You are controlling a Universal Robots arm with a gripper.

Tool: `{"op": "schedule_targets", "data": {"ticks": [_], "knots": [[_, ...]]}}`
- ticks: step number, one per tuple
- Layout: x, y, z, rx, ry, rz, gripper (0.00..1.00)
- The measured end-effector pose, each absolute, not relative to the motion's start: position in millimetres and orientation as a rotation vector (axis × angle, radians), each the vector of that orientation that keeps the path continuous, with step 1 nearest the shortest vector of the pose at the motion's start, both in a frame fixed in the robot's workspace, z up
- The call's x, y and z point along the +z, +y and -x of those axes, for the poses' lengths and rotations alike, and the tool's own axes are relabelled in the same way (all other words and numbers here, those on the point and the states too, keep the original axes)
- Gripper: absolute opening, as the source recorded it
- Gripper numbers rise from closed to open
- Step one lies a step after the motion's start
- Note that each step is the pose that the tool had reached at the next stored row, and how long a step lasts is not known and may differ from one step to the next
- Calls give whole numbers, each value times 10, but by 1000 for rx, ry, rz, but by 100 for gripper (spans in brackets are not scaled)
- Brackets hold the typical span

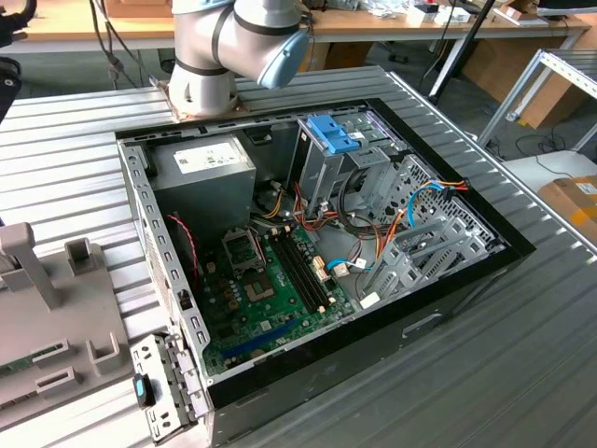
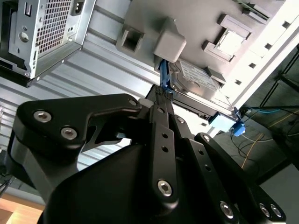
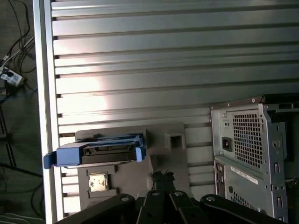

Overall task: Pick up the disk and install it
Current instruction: 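Reach for the disk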

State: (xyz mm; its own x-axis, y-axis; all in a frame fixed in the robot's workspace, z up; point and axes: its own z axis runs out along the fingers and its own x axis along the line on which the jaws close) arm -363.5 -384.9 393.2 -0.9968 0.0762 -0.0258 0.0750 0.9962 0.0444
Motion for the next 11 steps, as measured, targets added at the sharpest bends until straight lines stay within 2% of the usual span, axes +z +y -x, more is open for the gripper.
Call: {"op": "schedule_targets", "data": {"ticks": [11], "knots": [[3930, -3847, 4187, 68, 3111, -118, 11]]}}
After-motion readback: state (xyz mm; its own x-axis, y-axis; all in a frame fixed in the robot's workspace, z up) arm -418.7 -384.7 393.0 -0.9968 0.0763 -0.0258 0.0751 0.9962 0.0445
